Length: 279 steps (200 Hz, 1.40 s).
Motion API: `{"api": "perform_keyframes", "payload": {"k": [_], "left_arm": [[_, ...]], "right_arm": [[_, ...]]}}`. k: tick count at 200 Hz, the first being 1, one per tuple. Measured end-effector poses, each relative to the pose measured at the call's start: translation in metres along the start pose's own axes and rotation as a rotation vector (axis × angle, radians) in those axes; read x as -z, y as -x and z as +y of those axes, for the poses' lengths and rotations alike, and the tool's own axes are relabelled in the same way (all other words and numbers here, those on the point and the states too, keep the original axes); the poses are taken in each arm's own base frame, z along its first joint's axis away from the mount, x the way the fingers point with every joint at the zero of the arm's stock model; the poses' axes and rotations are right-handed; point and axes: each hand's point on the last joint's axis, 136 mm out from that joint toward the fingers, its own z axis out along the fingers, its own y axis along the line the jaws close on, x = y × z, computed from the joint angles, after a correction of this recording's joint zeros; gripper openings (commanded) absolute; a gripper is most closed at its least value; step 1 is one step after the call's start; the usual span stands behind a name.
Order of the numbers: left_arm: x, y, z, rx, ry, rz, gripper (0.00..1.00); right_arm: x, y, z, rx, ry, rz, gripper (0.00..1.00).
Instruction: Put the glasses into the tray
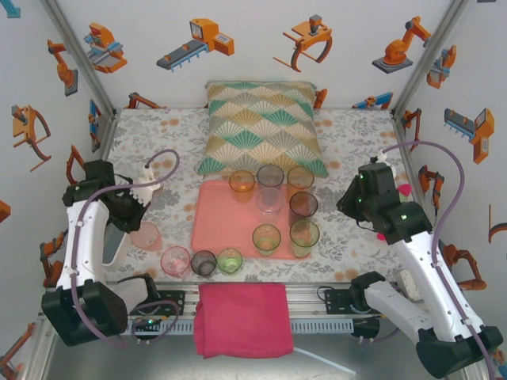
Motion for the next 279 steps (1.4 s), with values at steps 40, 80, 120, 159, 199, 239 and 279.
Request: {"api": "perform_keyframes", "payload": {"k": [40,80,120,159,199,239,279], "left_arm": [[0.022,0.028,0.023,0.026,0.038,-0.047,0.13],[0.045,0.062,0.042,0.063,0.052,-0.116,0.13],[0.046,0.105,0.024,0.006,0.007,-0.153,0.13],[0.037,0.145,-0.009,-0.073,-0.051,-0.157,0.13],[0.024,0.190,-0.032,-0.135,-0.081,-0.172,0.13],[-0.001,0.218,-0.066,-0.202,-0.122,-0.152,0.13],[-0.027,0.231,-0.098,-0.240,-0.165,-0.119,0.14]], "right_arm": [[0.000,0.001,-0.001,-0.003,-0.003,-0.002,0.30],[0.000,0.001,-0.001,-0.002,-0.004,-0.002,0.30],[0.000,0.002,-0.003,-0.005,-0.008,-0.004,0.30],[0.000,0.001,-0.003,-0.005,-0.011,-0.001,0.30],[0.000,0.000,-0.005,-0.005,-0.017,0.000,0.30],[0.005,-0.003,-0.009,-0.006,-0.023,0.004,0.30],[0.007,-0.006,-0.013,-0.004,-0.039,0.012,0.30]]}}
